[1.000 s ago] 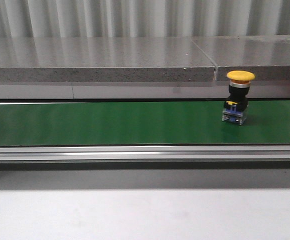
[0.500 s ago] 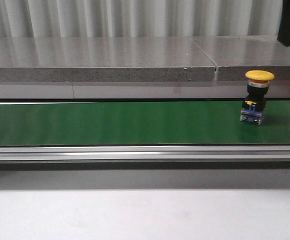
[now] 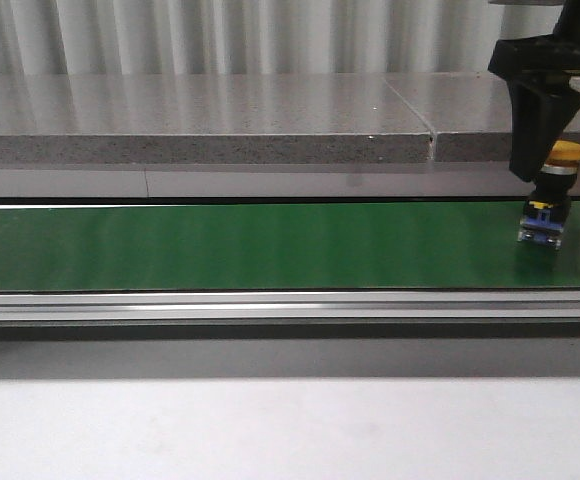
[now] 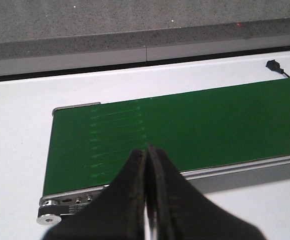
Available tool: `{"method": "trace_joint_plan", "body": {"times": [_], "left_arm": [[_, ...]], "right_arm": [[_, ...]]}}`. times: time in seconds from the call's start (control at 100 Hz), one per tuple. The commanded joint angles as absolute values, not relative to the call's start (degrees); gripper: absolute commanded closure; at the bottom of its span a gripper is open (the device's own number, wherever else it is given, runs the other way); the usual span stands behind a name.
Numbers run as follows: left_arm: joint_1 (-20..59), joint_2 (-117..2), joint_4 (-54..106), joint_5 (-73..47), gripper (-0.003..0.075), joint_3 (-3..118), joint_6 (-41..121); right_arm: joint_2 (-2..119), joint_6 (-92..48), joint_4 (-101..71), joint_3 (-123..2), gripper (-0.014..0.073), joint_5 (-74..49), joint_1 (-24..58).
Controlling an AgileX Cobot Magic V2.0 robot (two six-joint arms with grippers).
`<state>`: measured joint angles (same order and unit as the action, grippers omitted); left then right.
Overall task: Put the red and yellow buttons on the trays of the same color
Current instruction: 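Lower the right gripper onto the yellow button at the belt end and grasp, then carry the yellow button into the yellow tray and open the right gripper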
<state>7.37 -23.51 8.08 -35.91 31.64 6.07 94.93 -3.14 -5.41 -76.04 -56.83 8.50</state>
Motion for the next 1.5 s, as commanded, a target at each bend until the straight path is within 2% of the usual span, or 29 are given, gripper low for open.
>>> {"method": "trace_joint_plan", "body": {"times": [0.0,0.16,0.26,0.66,0.86,1.11,1.49], "left_arm": [[7.71,-23.79,8.48,-31.5,0.074,33.16,6.08],[7.71,-23.79,8.48,-31.5,0.074,33.16,6.08],[7.71,-23.79,8.48,-31.5,0.074,33.16,6.08],[7.71,-23.79,8.48,-31.5,0.074,33.16,6.08],[7.71,-23.79,8.48,-31.5,0.074,33.16,6.08],[7.71,-23.79,8.48,-31.5,0.074,33.16,6.08],[7.71,-23.79,8.48,-31.5,0.074,33.16,6.08]], "right_arm": [[93.4,-3.82,-5.74,-77.72,0.0112,-54.39,8.44],[93.68,-3.82,-5.1,-77.72,0.0291,-54.21,8.44],[93.54,-3.82,-4.96,-77.72,0.0346,-53.37,8.44],[88.73,3.5,-4.71,-77.08,0.0348,-53.13,8.16],[84.6,7.84,-4.34,-75.31,0.0348,-53.28,4.93],[78.94,8.09,-4.34,-72.27,0.0348,-53.4,-4.29],[74.11,8.09,-1.9,-68.3,0.0348,-53.84,-24.1]]}}
